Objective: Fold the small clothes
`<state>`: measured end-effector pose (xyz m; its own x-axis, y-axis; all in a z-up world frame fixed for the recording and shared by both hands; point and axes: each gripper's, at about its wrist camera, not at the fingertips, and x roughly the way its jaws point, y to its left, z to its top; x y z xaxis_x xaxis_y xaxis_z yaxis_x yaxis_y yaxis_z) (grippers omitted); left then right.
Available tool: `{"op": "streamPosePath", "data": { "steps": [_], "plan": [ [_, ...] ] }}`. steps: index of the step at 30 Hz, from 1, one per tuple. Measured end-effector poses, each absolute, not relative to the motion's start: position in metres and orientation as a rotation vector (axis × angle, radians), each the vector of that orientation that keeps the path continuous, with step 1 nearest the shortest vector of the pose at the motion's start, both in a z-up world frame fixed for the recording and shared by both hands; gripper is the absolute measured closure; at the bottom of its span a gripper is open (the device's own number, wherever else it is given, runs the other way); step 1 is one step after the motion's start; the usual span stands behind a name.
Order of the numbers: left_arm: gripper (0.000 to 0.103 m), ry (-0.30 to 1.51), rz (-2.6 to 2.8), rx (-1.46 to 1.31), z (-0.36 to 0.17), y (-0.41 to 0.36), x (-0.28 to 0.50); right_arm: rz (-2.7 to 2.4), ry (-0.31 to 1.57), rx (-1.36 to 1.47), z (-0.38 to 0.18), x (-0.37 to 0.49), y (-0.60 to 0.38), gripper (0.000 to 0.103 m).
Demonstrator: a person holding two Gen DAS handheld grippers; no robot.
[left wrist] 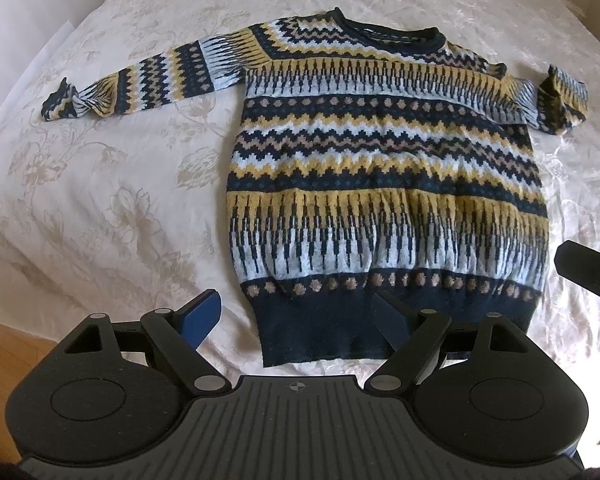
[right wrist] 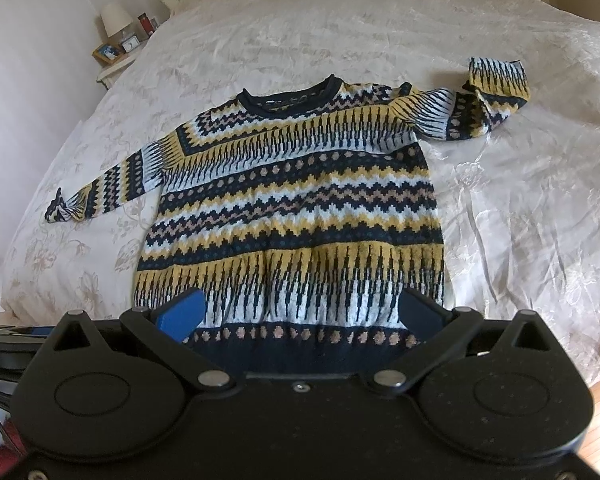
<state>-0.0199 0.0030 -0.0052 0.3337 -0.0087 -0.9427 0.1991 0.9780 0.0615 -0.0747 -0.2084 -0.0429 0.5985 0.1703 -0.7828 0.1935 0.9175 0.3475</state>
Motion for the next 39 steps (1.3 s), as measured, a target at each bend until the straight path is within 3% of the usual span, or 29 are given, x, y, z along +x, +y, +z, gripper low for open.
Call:
{"op": "streamPosePath", "data": {
  "steps": [30,39],
  "plan": [
    [0.021,1.22,-0.121,0.174,-0.009,0.006,-0.008,-0.03,0.96,0.42,-0.045,-0.063,-0.203,0.001],
    [0.021,1.106,-0.054,0.097,0.001,0.004,0.02,-0.055,0.768,0.322,-0.027,-0.043,-0.218,0.001]
  ]
}}
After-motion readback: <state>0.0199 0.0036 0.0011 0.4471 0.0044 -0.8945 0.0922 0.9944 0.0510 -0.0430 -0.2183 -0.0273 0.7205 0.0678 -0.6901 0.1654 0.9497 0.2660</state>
